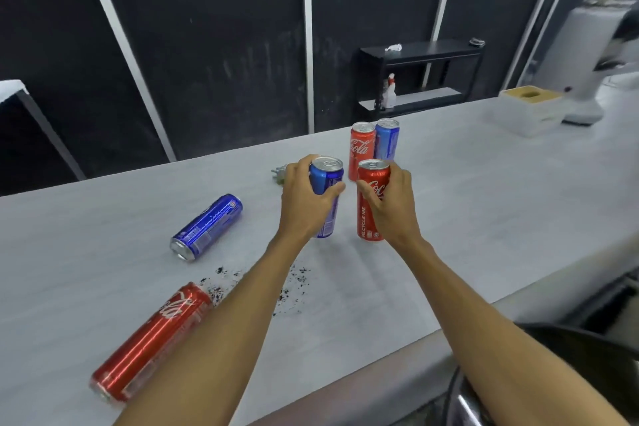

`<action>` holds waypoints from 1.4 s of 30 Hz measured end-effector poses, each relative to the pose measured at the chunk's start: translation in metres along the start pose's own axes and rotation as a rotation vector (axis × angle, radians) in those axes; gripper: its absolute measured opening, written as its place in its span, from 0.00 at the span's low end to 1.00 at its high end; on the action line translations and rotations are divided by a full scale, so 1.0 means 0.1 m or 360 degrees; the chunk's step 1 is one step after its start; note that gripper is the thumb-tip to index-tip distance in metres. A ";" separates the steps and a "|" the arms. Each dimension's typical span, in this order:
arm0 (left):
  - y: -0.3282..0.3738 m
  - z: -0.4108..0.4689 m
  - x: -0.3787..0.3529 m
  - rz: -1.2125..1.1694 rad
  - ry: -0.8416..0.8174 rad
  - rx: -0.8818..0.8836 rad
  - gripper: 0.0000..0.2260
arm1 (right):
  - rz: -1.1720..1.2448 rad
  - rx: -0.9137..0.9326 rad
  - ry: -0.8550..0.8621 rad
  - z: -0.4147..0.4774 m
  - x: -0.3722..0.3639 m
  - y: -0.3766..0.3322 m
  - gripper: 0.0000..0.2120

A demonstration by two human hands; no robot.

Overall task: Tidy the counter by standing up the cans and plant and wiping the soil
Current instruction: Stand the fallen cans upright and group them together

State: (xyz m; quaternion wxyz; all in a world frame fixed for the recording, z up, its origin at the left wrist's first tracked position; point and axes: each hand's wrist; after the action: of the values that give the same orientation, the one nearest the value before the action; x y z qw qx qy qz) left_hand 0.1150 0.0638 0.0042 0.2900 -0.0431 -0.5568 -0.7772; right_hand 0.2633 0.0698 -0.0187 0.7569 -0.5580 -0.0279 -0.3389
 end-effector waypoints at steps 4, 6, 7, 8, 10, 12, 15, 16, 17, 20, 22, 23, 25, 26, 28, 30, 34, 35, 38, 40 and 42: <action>0.02 0.04 -0.36 -0.0063 -0.0071 0.0034 0.30 | -0.0020 -0.0019 0.0023 0.18 0.12 0.18 0.30; 0.01 0.07 -0.53 -0.0071 -0.0081 0.0040 0.30 | -0.0032 -0.0023 0.0037 0.27 0.17 0.27 0.29; 0.01 0.09 -0.62 -0.0077 -0.0081 0.0046 0.30 | -0.0033 -0.0026 0.0041 0.32 0.18 0.31 0.29; 0.01 0.11 -0.69 -0.0086 -0.0085 0.0058 0.30 | -0.0030 -0.0027 0.0047 0.37 0.20 0.35 0.29; 0.01 0.14 -0.81 -0.0107 -0.0093 0.0092 0.30 | -0.0010 -0.0041 0.0061 0.46 0.22 0.43 0.29; 0.03 0.17 -0.92 -0.0122 -0.0080 0.0103 0.30 | 0.0017 -0.0049 0.0074 0.56 0.23 0.50 0.30; 0.04 0.23 -1.06 -0.0148 -0.0060 0.0105 0.29 | 0.0034 -0.0033 0.0074 0.72 0.22 0.58 0.30; 0.04 0.26 -1.11 -0.0170 -0.0059 0.0110 0.30 | 0.0038 -0.0032 0.0074 0.77 0.21 0.61 0.30; 0.03 0.28 -1.16 -0.0188 -0.0053 0.0111 0.30 | 0.0040 -0.0032 0.0072 0.81 0.20 0.63 0.31; 0.00 0.35 -1.28 -0.0196 -0.0007 0.0088 0.30 | 0.0056 -0.0017 0.0059 0.94 0.15 0.72 0.31; -0.02 0.38 -1.35 -0.0187 0.0025 0.0074 0.31 | 0.0056 -0.0002 0.0048 1.02 0.12 0.77 0.31; -0.02 0.40 -1.38 -0.0183 0.0041 0.0073 0.31 | 0.0049 0.0008 0.0038 1.07 0.11 0.79 0.31; -0.03 0.44 -1.44 -0.0171 0.0072 0.0071 0.31 | 0.0034 0.0023 0.0017 1.16 0.07 0.82 0.31; -0.04 0.46 -1.47 -0.0160 0.0083 0.0071 0.32 | 0.0034 0.0025 0.0009 1.19 0.05 0.83 0.31; -0.06 0.49 -1.53 -0.0141 0.0099 0.0068 0.32 | 0.0051 0.0025 -0.0002 1.25 0.02 0.86 0.31; -0.08 0.52 -1.57 -0.0137 0.0117 0.0052 0.31 | 0.0075 0.0019 -0.0005 1.28 -0.01 0.90 0.31; -0.12 0.56 -1.62 -0.0141 0.0171 0.0004 0.31 | 0.0106 0.0016 -0.0012 1.34 -0.03 0.94 0.31; -0.13 0.57 -1.64 -0.0139 0.0182 -0.0001 0.31 | 0.0113 0.0006 -0.0018 1.36 -0.03 0.95 0.31; -0.16 0.60 -1.67 -0.0138 0.0213 -0.0013 0.32 | 0.0124 -0.0019 -0.0028 1.40 -0.06 0.97 0.32; -0.17 0.61 -1.69 -0.0134 0.0225 -0.0028 0.32 | 0.0119 -0.0021 -0.0027 1.41 -0.07 0.96 0.32; -0.18 0.63 -1.70 -0.0132 0.0233 -0.0038 0.32 | 0.0121 -0.0015 -0.0029 1.43 -0.09 0.96 0.32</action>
State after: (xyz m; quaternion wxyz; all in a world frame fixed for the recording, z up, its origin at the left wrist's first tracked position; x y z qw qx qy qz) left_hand 0.2303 0.1919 -0.0534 0.2968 0.0335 -0.5261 -0.7962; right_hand 0.3570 0.2117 -0.0480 0.7663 -0.5653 -0.0120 -0.3050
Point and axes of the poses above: each hand's wrist, its own z-axis towards the middle knuckle, its own x-axis out of the back of the hand, y = z × x, and after that the axes turned 7 degrees about y, right-handed
